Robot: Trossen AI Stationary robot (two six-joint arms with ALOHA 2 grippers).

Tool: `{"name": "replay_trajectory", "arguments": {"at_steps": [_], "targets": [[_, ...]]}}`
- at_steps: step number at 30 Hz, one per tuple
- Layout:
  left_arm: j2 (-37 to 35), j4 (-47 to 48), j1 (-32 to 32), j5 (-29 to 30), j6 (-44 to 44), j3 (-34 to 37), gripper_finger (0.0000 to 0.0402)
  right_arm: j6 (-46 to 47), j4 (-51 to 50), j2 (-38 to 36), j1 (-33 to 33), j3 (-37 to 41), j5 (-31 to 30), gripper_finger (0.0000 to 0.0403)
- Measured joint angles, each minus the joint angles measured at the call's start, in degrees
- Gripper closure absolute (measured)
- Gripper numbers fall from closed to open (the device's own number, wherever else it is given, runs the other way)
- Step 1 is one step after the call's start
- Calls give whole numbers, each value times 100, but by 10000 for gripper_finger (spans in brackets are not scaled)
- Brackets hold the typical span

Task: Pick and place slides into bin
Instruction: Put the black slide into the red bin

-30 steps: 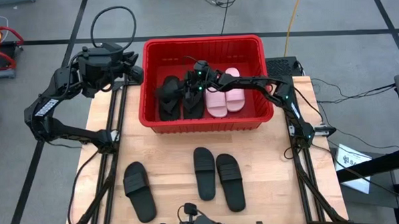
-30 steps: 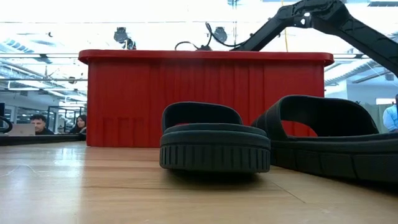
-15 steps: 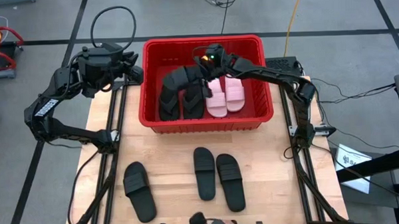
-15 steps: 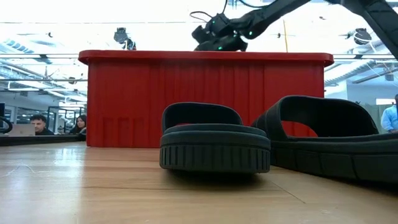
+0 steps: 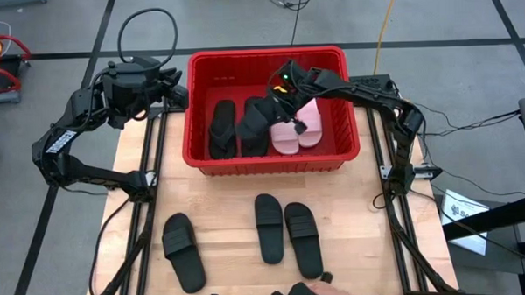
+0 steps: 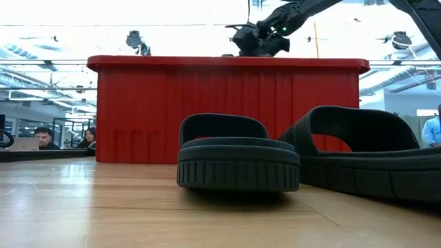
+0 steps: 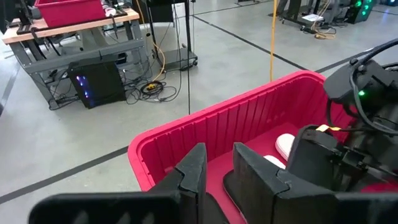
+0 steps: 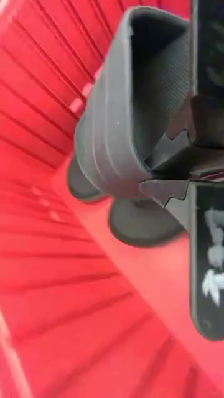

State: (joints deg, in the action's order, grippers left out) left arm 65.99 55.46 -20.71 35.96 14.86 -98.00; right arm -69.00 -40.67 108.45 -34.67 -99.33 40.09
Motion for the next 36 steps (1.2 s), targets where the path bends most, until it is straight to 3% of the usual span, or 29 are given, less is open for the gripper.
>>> {"name": "replay_trajectory", "arguments": {"at_steps": [13,18,23,36], "targets": [[53,-13,0,12,325,0,325,-1996,-2604,-861,-164,0,-1542,403],[178,-61,0,13,368,0,325,-2426,-3259,-1083,-164,-2,-1915,403],[355,-325,-17,5,352,-2,325,-2724,-3967,-1047,-214,-2,-2818,403],[615,-693,-26,-246,300,-2,325,-3810,-4147,-684,-475,3,-3092,403]]}}
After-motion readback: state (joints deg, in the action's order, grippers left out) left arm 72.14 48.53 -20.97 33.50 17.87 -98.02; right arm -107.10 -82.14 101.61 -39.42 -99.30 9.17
